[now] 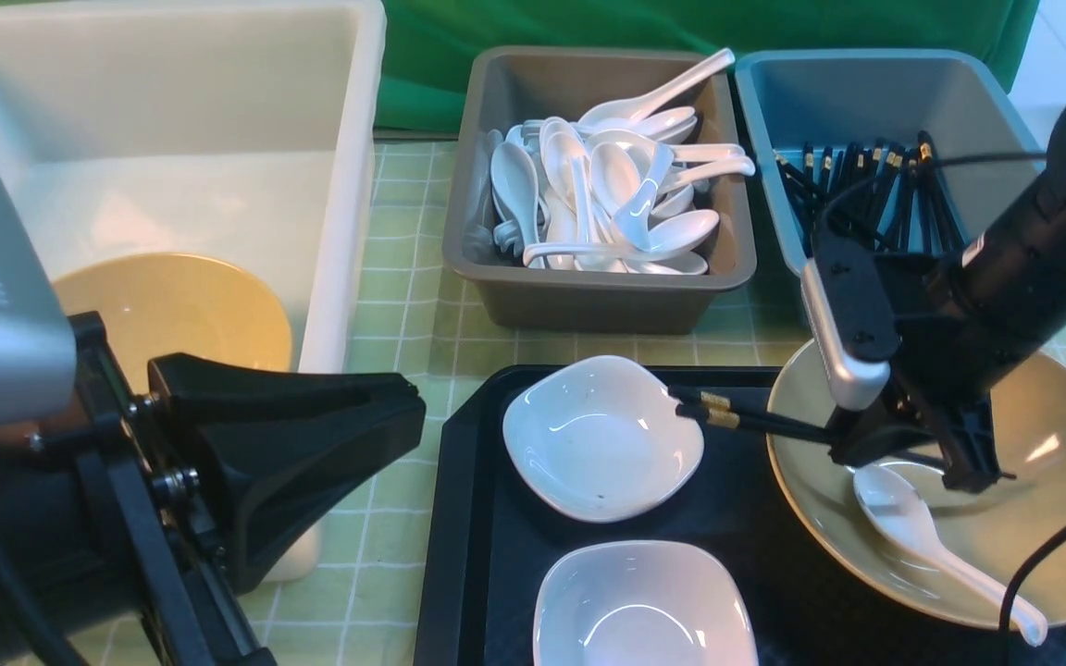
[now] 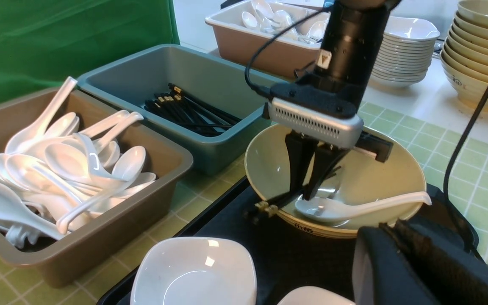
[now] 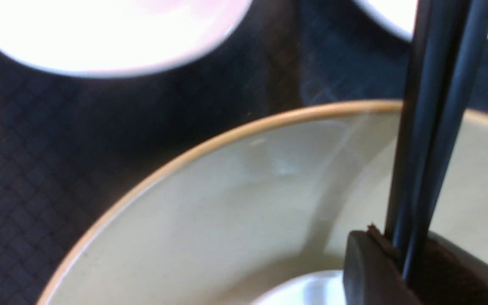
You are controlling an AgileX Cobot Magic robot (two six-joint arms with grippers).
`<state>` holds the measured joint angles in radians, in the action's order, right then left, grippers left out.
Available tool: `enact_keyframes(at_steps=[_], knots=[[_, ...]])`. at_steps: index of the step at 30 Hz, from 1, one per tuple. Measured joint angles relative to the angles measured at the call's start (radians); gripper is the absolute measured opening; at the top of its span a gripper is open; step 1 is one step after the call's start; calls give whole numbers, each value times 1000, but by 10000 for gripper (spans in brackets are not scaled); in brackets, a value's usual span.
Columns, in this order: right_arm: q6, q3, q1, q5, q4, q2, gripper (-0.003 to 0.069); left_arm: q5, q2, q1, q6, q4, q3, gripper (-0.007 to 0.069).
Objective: On green table put chopsticks spoon bowls plates into blue grey white boxes.
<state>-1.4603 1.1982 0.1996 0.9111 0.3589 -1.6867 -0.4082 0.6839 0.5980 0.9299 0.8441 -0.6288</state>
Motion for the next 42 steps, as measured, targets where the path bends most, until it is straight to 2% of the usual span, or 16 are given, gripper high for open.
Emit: enact_keyframes(at_steps=[13, 15, 16, 17, 18, 19, 20, 24, 29, 30, 31, 33, 38, 42], knots=[[88, 94, -4, 49, -2, -1, 123, 8, 0, 0, 0, 0, 0, -2], [183, 168, -26, 56, 0, -4, 123, 45, 1, 0, 0, 0, 0, -2], [192, 182, -32, 55, 0, -4, 123, 49, 1, 0, 0, 0, 0, -2], [284, 238, -58, 36, 11, -11, 123, 91, 8, 0, 0, 1, 0, -2], [309, 245, -61, 32, 13, -12, 123, 91, 10, 0, 0, 1, 0, -2], [408, 302, -99, -23, 47, -25, 123, 136, 26, 0, 0, 4, 0, -2], [432, 308, -103, -30, 52, -27, 123, 140, 29, 0, 0, 4, 0, -2], [653, 391, -198, -271, 241, -86, 123, 205, 91, 0, 0, 7, 0, -2], [763, 431, -257, -465, 472, -192, 123, 224, 142, 0, 0, 8, 0, -2], [777, 442, -269, -494, 543, -231, 123, 224, 148, 0, -1, 8, 0, -2], [780, 444, -271, -502, 553, -244, 123, 224, 149, 0, -1, 8, 0, -2], [803, 466, -290, -528, 647, -327, 123, 228, 153, 0, -1, 10, 0, -2], [913, 491, -311, -542, 686, -455, 123, 230, 154, 0, 1, 13, 0, -2], [927, 496, -315, -533, 687, -483, 155, 230, 154, 0, 1, 13, 0, -2]])
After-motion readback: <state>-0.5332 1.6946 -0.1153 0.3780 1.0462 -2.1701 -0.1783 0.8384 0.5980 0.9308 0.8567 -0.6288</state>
